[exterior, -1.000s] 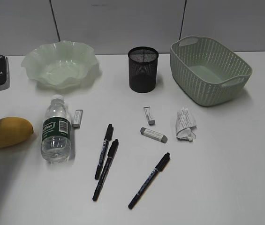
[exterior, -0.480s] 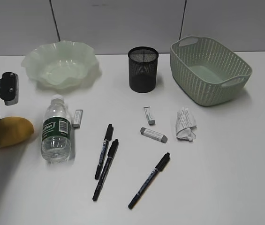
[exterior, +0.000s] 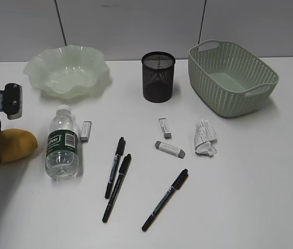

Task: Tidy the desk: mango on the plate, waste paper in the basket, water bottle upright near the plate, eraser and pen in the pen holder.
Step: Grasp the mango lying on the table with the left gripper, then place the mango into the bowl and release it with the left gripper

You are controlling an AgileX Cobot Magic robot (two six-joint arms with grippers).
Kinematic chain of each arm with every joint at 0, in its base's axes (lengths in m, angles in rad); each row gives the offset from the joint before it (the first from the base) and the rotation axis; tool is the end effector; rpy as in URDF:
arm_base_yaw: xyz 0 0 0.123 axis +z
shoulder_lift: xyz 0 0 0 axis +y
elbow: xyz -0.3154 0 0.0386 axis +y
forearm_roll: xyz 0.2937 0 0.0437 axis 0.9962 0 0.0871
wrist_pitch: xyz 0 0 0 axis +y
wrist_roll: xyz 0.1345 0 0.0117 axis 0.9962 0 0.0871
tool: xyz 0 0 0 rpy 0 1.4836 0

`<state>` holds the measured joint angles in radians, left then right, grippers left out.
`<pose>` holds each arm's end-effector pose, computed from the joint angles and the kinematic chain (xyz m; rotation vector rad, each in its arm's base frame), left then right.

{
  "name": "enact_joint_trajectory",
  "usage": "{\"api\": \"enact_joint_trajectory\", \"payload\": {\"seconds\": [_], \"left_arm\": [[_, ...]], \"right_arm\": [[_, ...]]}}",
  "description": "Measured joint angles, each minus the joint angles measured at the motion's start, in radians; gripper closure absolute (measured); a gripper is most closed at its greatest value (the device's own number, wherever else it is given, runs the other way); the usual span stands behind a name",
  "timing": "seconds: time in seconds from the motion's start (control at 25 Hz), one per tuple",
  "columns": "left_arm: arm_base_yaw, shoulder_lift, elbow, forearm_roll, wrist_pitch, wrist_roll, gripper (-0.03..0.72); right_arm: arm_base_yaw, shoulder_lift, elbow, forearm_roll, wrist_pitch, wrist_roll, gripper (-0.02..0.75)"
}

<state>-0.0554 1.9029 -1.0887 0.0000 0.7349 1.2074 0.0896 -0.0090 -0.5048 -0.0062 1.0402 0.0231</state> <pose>0.3867 -0.0214 0.0908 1.7997 2.4611 0.0905 0.0406 0.0029 0.2837 -0.0666 2.0095 0.0645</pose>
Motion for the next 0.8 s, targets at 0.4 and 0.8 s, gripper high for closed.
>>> {"api": "enact_joint_trajectory", "payload": {"seconds": [0.4,0.8], "left_arm": [[0.001,-0.083,-0.083,0.000,0.071,-0.190,0.123],[-0.034,-0.119,-0.328,-0.397,-0.308,-0.442,0.123]], "right_arm": [[0.000,0.000,0.000,0.000,0.000,0.000,0.398],[0.000,0.000,0.000,0.000,0.000,0.000,0.398]]}}
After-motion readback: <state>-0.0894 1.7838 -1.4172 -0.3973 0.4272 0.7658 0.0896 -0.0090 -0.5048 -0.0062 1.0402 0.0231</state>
